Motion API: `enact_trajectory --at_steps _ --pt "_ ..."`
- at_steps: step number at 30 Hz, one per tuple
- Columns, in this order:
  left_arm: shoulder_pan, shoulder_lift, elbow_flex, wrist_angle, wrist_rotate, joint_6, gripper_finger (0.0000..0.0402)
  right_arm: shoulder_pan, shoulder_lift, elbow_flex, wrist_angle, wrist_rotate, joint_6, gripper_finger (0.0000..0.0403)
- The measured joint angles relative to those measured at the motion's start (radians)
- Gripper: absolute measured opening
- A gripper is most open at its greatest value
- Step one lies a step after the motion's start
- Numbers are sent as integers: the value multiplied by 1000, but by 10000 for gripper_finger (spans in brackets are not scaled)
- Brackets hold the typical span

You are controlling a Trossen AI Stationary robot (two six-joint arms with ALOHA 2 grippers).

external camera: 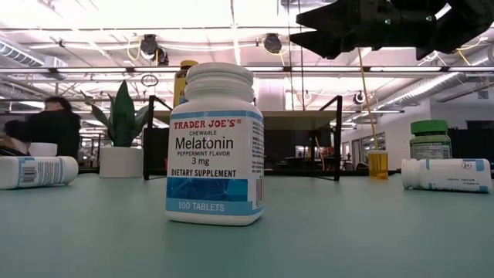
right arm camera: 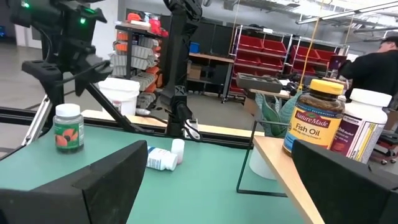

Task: Pick and place medicine bottles onto shelf by color
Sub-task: Put the white green pill bottle on the shelf aligned with the big yellow pill bottle

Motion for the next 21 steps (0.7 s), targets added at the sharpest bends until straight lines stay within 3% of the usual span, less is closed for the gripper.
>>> enact_trajectory --at_steps 8,21 --pt "30 0 -62 51 -22 66 348 0 0 0 -3 0 23 393" --pt "22 0 -87 59 3 96 290 0 0 0 -26 2 31 393"
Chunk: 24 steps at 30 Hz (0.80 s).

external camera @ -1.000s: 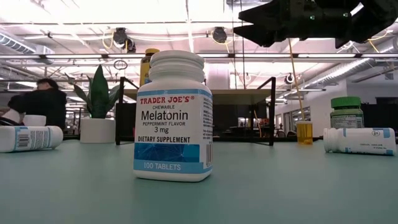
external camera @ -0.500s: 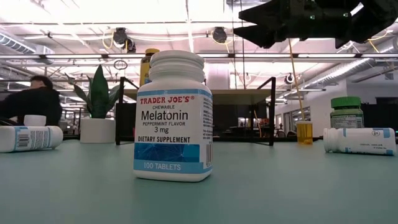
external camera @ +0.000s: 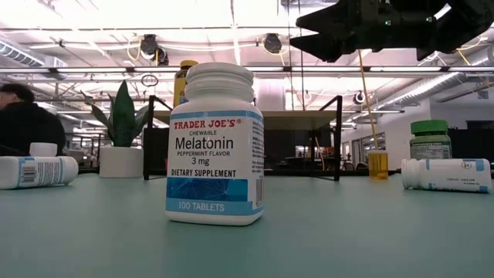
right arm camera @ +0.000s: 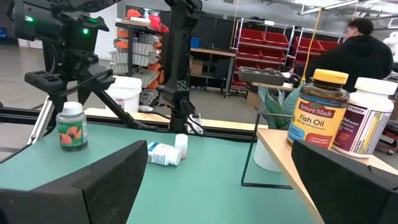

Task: Pick and place medicine bottles onto shelf by color
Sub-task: Put the white green pill bottle on the shelf aligned with the big yellow pill bottle

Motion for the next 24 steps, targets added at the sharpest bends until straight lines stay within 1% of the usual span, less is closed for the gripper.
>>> enact_trajectory --at_steps 5,10,13,17,24 --pt "-13 0 0 1 16 2 264 0 0 0 -4 0 0 393" --pt "-14 0 -1 -3 -6 20 243 0 0 0 -7 1 0 393" --pt "-15 -5 -24 10 -5 39 237 0 0 0 -8 1 0 393" --pt "-14 -6 -54 22 7 51 242 0 0 0 -10 1 -1 393" --pt "4 -1 -65 12 -8 90 279 0 0 0 -11 1 -3 393"
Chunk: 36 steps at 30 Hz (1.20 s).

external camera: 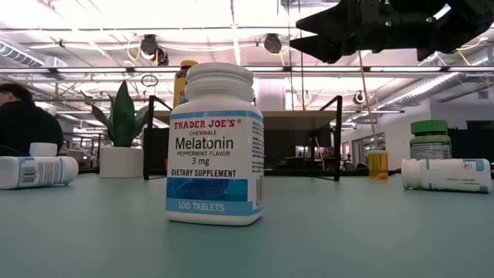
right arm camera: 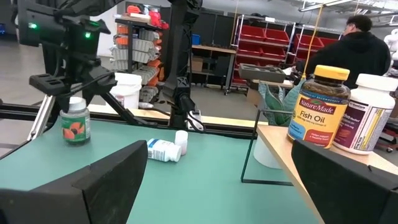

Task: Pick and place medicine bottles onto shelf by color
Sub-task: Put the white green pill bottle on the shelf aligned with the big yellow pill bottle

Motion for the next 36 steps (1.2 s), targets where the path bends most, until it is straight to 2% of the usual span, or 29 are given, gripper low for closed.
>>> enact_trajectory --at_steps 5,8,15,22,25,28,32,36 --pt "7 -1 -2 -1 2 10 300 0 0 0 -6 0 0 393" --pt "7 -1 -1 -3 18 18 297 0 0 0 -7 0 0 393" --pt "7 -2 0 0 37 84 223 0 0 0 -8 0 0 393" --pt "15 -14 7 -20 53 146 224 0 0 0 -8 0 0 393" --pt "31 -43 29 -21 56 179 240 0 4 0 6 -4 7 393" --pt "61 -77 48 -54 12 241 243 0 39 0 76 -59 57 393" --pt "136 -128 51 -113 -90 357 224 1 137 0 198 -190 134 393" --pt "242 -137 51 -130 -142 604 224 5 259 19 286 -211 216 393"
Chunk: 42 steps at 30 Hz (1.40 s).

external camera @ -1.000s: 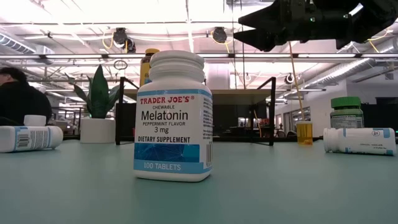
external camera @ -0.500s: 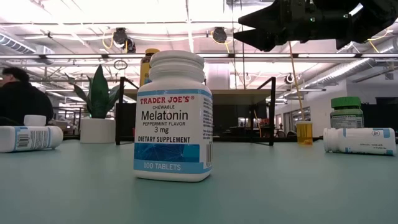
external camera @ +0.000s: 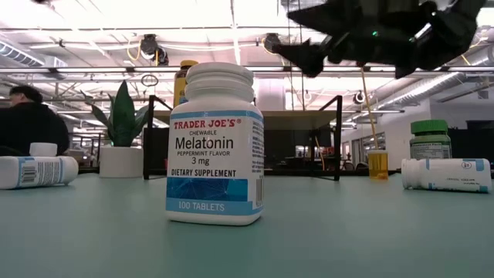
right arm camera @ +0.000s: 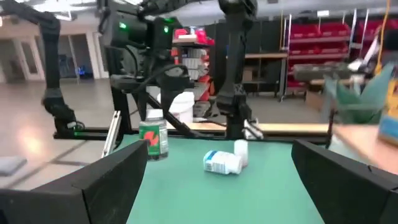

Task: Pick and place medicine bottles onto shelf by color
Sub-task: Put the white green pill bottle on the shelf aligned with the big yellow pill bottle

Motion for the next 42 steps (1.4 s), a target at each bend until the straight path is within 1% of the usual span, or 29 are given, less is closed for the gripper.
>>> enact_trajectory --at_steps 2,5,7,12,16,18,20,22,24,30,36,39,42 --pt "61 2 0 8 -7 148 229 10 57 28 2 -10 47 393" --pt "159 15 0 50 -23 344 242 39 140 89 -17 -74 104 393" --pt "215 16 0 90 -30 455 243 68 192 137 -51 -78 114 393" --pt "338 15 0 166 -37 670 225 131 293 231 -142 -75 116 393" --pt "407 15 0 196 -73 820 228 161 337 279 -160 -71 139 393" --pt "431 15 0 230 -105 895 238 173 352 298 -161 -48 153 393" --pt "448 15 0 291 -119 963 246 182 366 310 -171 2 150 393" --pt "460 15 0 358 -124 1031 248 187 383 323 -190 56 149 393" --pt "465 15 0 418 -124 1096 245 187 396 331 -211 86 149 393" --pt "469 15 0 525 -123 1241 229 189 403 335 -241 94 136 393" --pt "469 15 0 578 -143 1311 243 197 402 335 -242 111 135 388" --pt "469 15 0 585 -148 1318 244 205 402 335 -242 114 123 363" --pt "468 15 0 590 -148 1317 243 208 402 335 -243 113 112 322"
